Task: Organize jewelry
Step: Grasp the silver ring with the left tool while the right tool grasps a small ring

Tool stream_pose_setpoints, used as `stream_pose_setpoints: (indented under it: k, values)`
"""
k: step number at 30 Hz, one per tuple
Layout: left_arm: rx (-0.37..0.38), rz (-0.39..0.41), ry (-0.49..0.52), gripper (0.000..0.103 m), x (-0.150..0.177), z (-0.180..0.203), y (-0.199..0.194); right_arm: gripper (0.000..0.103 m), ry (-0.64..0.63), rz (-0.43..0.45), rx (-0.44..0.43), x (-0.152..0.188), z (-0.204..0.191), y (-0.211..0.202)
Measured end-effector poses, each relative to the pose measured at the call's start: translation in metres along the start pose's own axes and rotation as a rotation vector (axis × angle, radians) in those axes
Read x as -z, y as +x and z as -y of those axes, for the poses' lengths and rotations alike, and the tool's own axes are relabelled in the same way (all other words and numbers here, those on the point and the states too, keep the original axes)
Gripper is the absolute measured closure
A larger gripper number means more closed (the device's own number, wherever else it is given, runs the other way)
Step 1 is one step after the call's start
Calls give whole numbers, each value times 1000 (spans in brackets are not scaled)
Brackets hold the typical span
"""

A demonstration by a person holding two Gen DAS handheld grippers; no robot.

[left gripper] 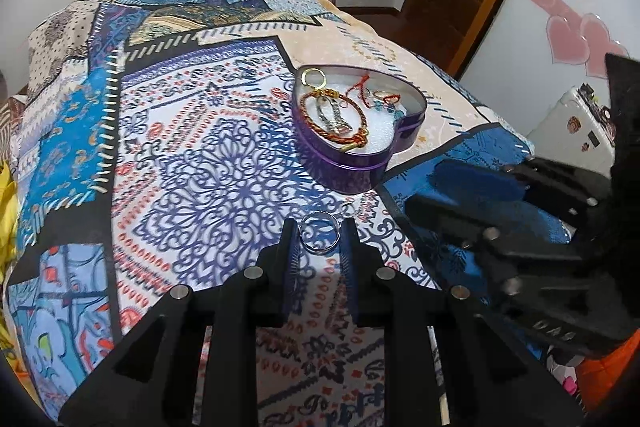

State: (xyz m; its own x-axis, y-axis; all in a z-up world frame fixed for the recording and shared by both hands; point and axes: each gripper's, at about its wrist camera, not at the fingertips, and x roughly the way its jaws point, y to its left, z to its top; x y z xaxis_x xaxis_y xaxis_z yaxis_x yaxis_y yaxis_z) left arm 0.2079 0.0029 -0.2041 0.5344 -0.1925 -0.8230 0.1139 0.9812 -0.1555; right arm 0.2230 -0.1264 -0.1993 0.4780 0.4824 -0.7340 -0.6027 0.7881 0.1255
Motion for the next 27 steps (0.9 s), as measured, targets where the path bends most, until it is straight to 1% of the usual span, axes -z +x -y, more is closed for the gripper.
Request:
stream_pose_setpoints:
  k: [3,7,10,15,16,19,27]
  values:
    - [-6,16,-7,83,2,-4,-9,71,-22,-19,-15,0,-7,7]
    - [-32,42,-10,83,4,-8,-20,71,-43,-41,-26,-2,-15,18]
    - [-30,51,-17,83,6,-11,-25,72,-58,-53,-31,-4,-20,23]
    - [-29,59,-29,83,6,-15,-27,81,-97,-79,-21,-6,-29,31]
    - [-28,59,-31,83,6,-15,-27,85,-106,-81,-16,-6,-30,32]
    - [-25,61,-38,83,6,-17,-28,92,-119,-88,-11,-6,-32,36]
    - [-23,69,-35,83,7,-16,-33,99,-111,-84,-3,-6,-30,34]
